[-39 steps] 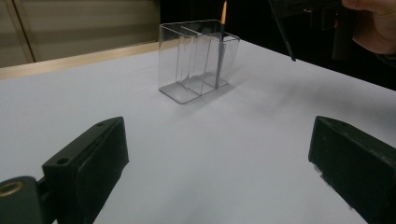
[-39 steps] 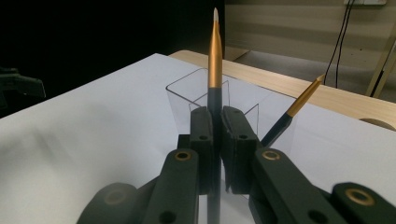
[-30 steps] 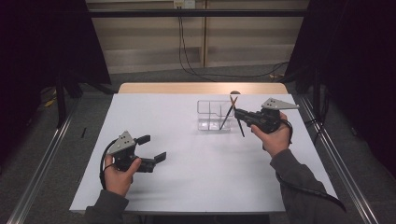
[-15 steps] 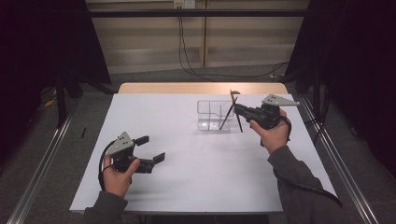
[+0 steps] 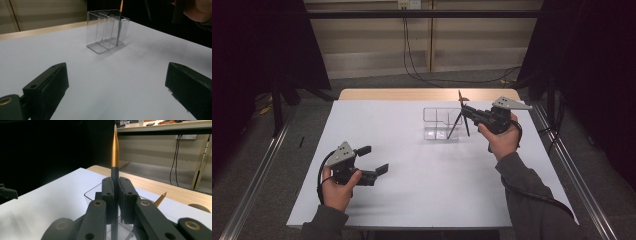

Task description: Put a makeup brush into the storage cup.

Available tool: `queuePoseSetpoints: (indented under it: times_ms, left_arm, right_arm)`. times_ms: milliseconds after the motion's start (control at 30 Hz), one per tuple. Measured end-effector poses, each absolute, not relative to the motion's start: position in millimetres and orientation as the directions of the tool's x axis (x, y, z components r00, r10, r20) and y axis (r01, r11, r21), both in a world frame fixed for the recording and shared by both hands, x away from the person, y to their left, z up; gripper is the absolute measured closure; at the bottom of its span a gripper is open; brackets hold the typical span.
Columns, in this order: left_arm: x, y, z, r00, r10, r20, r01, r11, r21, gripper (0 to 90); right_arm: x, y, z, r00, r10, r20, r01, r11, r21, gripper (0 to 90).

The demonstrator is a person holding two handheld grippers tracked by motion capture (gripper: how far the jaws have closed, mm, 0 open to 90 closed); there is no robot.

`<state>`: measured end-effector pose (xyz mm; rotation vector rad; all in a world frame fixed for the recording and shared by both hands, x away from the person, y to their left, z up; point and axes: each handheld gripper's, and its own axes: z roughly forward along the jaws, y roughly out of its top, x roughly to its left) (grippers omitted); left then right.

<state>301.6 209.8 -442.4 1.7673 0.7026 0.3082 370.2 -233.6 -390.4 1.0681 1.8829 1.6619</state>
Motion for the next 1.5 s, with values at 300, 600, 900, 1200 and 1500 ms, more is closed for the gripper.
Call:
queuePoseSetpoints:
  times_ms: [300,600,900,1200,1500]
  left_arm:
    - [302.3,210.5,-442.5,0.793,0.591,-0.149,0.298,-0.164,0.94,4.5]
    - [301.7,210.7,-442.4,0.785,0.602,-0.147,0.304,-0.167,0.938,4.5]
    - [301.5,210.5,-442.6,0.785,0.6,-0.151,0.306,-0.163,0.938,4.6]
    - [301.1,210.7,-443.1,0.784,0.601,-0.153,0.307,-0.162,0.938,4.6]
    - [300.9,211.1,-443.3,0.786,0.599,-0.152,0.306,-0.163,0.938,4.7]
  right_arm:
    - [373.9,-233.2,-389.1,-0.614,0.767,0.187,0.263,-0.025,0.965,84.2]
    - [378.4,-232.7,-387.6,-0.607,0.772,0.187,0.256,-0.033,0.966,84.1]
    - [383.4,-230.5,-388.0,-0.606,0.773,0.19,0.253,-0.039,0.967,84.1]
    - [388.9,-229.1,-386.9,-0.596,0.781,0.187,0.25,-0.042,0.967,84.1]
    - [393.6,-228.3,-386.4,-0.593,0.784,0.186,0.243,-0.046,0.969,84.1]
